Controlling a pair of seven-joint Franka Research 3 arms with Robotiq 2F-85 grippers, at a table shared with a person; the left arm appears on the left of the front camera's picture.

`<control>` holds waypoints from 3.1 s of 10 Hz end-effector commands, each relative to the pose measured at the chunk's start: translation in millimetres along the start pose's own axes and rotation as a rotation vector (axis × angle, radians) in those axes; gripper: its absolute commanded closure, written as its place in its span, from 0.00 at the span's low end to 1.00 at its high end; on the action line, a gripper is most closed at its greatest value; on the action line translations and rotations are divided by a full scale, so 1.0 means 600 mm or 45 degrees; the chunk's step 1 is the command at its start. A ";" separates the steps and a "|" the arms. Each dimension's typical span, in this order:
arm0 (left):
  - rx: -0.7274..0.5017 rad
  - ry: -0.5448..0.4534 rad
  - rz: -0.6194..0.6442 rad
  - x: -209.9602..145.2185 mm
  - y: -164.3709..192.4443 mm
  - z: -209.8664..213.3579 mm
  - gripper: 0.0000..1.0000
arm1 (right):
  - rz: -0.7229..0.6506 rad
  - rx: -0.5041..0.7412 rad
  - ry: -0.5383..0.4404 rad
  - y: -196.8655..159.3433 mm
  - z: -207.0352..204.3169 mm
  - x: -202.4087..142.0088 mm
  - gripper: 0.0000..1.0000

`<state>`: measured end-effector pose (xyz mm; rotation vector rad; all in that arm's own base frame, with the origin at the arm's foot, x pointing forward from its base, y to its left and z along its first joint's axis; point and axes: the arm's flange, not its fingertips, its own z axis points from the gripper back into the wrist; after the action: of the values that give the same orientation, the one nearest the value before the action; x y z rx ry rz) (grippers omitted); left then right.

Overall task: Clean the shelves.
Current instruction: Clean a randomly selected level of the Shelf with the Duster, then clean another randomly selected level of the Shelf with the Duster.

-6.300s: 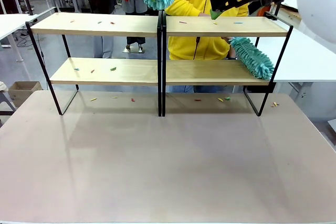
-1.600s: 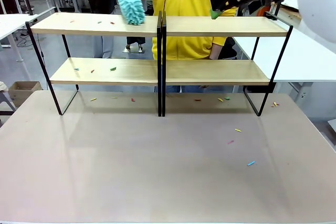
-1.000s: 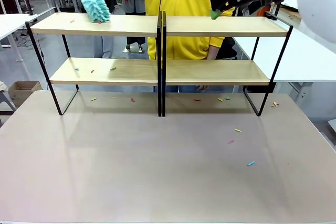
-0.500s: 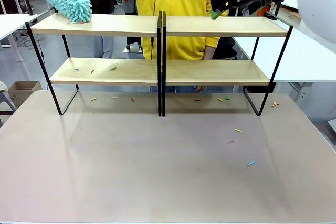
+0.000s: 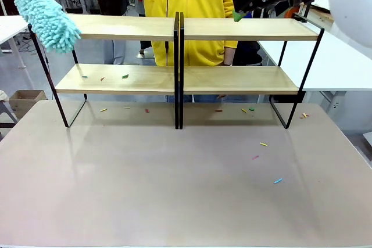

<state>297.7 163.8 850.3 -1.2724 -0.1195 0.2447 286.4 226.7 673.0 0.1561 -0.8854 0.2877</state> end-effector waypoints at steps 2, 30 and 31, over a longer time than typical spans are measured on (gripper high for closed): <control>0.027 0.143 -0.369 -0.027 0.084 0.083 0.87 | -0.004 -0.007 -0.006 -0.001 0.000 0.002 0.00; 0.705 1.054 -0.543 -0.004 0.342 -0.266 0.87 | -0.004 -0.007 -0.006 -0.001 0.000 0.002 0.00; 0.656 0.988 -0.583 0.015 0.346 -0.282 0.87 | -0.004 -0.007 -0.006 -0.001 0.000 0.002 0.00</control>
<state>311.1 73.1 609.0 -0.7053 0.3337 -0.5788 286.3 226.7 673.2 0.1562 -0.8858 0.2878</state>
